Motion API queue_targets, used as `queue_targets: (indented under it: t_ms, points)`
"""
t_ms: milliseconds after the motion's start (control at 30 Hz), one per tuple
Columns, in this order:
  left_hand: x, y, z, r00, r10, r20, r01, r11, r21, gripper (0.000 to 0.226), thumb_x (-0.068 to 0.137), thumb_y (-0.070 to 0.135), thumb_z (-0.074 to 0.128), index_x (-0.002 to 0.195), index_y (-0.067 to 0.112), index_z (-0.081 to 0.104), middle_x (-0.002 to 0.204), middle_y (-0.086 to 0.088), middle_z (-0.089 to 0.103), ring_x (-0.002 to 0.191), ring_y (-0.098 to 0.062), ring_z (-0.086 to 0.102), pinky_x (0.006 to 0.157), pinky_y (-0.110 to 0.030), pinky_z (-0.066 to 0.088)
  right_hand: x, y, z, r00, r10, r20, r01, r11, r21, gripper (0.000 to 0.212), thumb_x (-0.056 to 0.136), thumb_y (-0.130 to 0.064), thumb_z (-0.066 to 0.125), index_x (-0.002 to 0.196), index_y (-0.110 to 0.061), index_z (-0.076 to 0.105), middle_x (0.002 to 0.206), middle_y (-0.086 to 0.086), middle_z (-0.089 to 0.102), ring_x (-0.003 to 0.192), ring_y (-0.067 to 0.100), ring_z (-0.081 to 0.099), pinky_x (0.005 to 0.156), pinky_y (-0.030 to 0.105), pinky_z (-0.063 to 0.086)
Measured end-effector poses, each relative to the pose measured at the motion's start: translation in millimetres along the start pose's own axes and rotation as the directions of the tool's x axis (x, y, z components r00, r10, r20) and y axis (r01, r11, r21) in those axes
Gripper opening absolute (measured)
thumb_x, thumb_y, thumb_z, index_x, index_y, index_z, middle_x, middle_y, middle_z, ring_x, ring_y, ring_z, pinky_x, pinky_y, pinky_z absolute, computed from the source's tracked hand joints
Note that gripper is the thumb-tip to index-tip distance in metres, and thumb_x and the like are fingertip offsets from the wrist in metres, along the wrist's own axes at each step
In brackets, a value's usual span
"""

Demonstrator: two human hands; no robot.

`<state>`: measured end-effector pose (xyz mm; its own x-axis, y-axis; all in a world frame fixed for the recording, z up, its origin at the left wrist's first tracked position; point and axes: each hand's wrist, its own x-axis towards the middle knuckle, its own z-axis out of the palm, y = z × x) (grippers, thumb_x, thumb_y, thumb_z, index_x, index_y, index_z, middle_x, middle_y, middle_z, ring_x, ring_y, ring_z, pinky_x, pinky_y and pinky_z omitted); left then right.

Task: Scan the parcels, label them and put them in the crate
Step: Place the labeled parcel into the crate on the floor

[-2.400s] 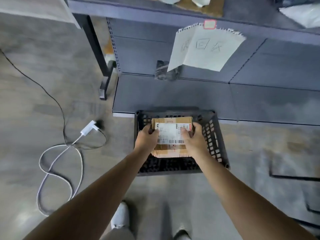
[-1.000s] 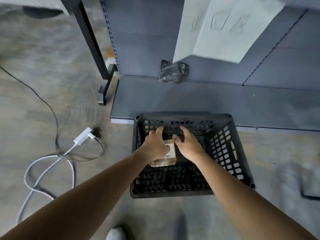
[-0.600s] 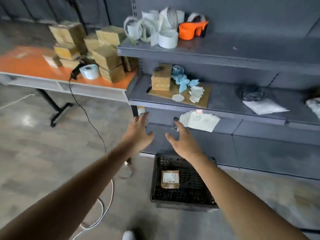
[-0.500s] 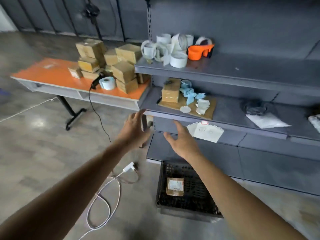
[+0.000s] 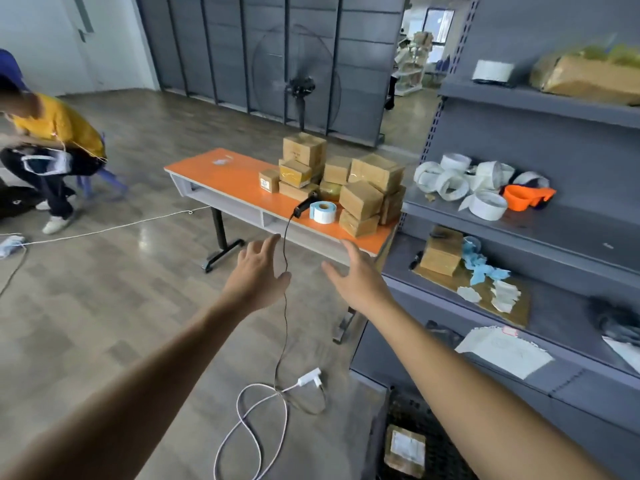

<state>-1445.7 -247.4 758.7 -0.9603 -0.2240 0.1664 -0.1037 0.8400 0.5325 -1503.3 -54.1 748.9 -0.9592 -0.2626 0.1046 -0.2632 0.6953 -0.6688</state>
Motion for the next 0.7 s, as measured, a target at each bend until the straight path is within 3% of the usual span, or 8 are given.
queue_targets:
  t_ms: [133, 367, 700]
  points:
    - [42, -70, -42, 0.997, 0.059, 0.049, -0.061, 0.998, 0.036, 0.073, 0.087, 0.034, 0.058, 0.150, 0.025, 0.021, 0.144, -0.007, 0.033, 0.136, -0.030, 0.027, 0.106, -0.044, 0.035, 46, -60, 55, 0.999, -0.036, -0.036, 0.030, 0.990, -0.138, 0.067, 0.093, -0.061, 0.048, 0.149, -0.037, 0.021, 0.148, 0.003, 0.037, 0.130, 0.023, 0.045, 0.082, 0.031, 0.041]
    - [120, -151, -94, 0.996, 0.060, 0.061, -0.062, 0.997, 0.040, 0.070, 0.088, 0.033, 0.056, 0.149, 0.023, 0.022, 0.141, -0.006, 0.037, 0.133, -0.030, 0.030, 0.108, -0.042, 0.034, 125, -140, 113, 0.996, -0.030, -0.078, 0.017, 0.987, -0.161, 0.068, 0.093, -0.059, 0.048, 0.151, -0.033, 0.022, 0.149, 0.005, 0.036, 0.132, 0.025, 0.043, 0.095, 0.041, 0.049]
    - [266, -211, -94, 0.991, 0.084, 0.099, -0.089, 0.995, 0.044, 0.071, 0.092, 0.033, 0.053, 0.152, 0.023, 0.016, 0.146, -0.007, 0.030, 0.136, -0.032, 0.025, 0.107, -0.044, 0.034, 277, -154, 178, 0.992, 0.014, -0.127, -0.032, 0.989, -0.141, 0.069, 0.091, -0.063, 0.049, 0.147, -0.034, 0.020, 0.146, 0.003, 0.038, 0.130, 0.023, 0.043, 0.092, 0.040, 0.051]
